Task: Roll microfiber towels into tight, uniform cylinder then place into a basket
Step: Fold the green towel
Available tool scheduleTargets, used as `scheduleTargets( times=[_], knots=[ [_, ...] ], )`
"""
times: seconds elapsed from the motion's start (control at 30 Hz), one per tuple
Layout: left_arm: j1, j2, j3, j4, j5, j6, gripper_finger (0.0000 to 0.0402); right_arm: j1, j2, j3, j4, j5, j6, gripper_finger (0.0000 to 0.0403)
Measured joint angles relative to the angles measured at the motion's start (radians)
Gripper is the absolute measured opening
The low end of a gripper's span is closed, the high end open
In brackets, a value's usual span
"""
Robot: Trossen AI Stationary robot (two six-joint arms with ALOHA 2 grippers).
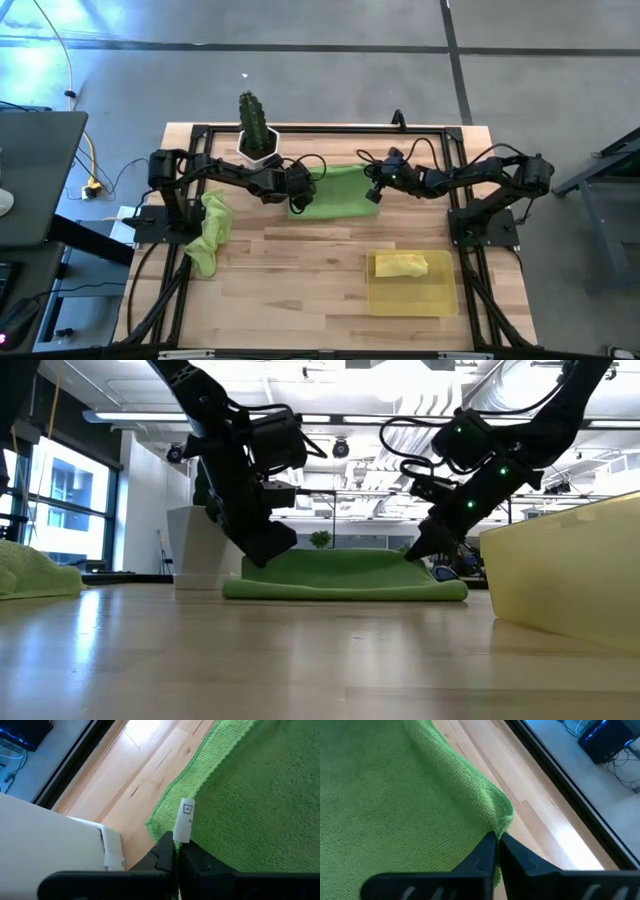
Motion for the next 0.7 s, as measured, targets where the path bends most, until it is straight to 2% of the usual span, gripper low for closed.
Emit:
scheduleTargets(
  times=[0.17,0.3,0.37,0.5,0.57,0.7],
  knots=[
    [0.0,0.0,0.0,0.02,0.003,0.0,0.0,-0.001,0.0,0.0,0.001,0.04,-0.102,0.0082],
    [0.0,0.0,0.0,0.059,0.01,0.0,0.0,-0.001,0.0,0.011,0.004,0.223,-0.14,0.0142],
    [0.0,0.0,0.0,0.068,0.01,0.001,0.0,-0.002,0.0,0.029,-0.016,0.251,-0.102,0.0162],
    [0.0,0.0,0.0,0.074,0.01,0.001,0.0,0.0,0.0,0.045,-0.045,0.131,-0.001,0.0175],
    [0.0,0.0,0.0,0.074,0.01,0.001,0.0,0.0,0.0,0.045,-0.046,0.063,0.05,0.0173],
    [0.001,0.012,0.001,0.079,0.006,0.001,0.0,0.0,0.0,0.045,-0.065,-0.008,0.107,0.0157]
  ],
)
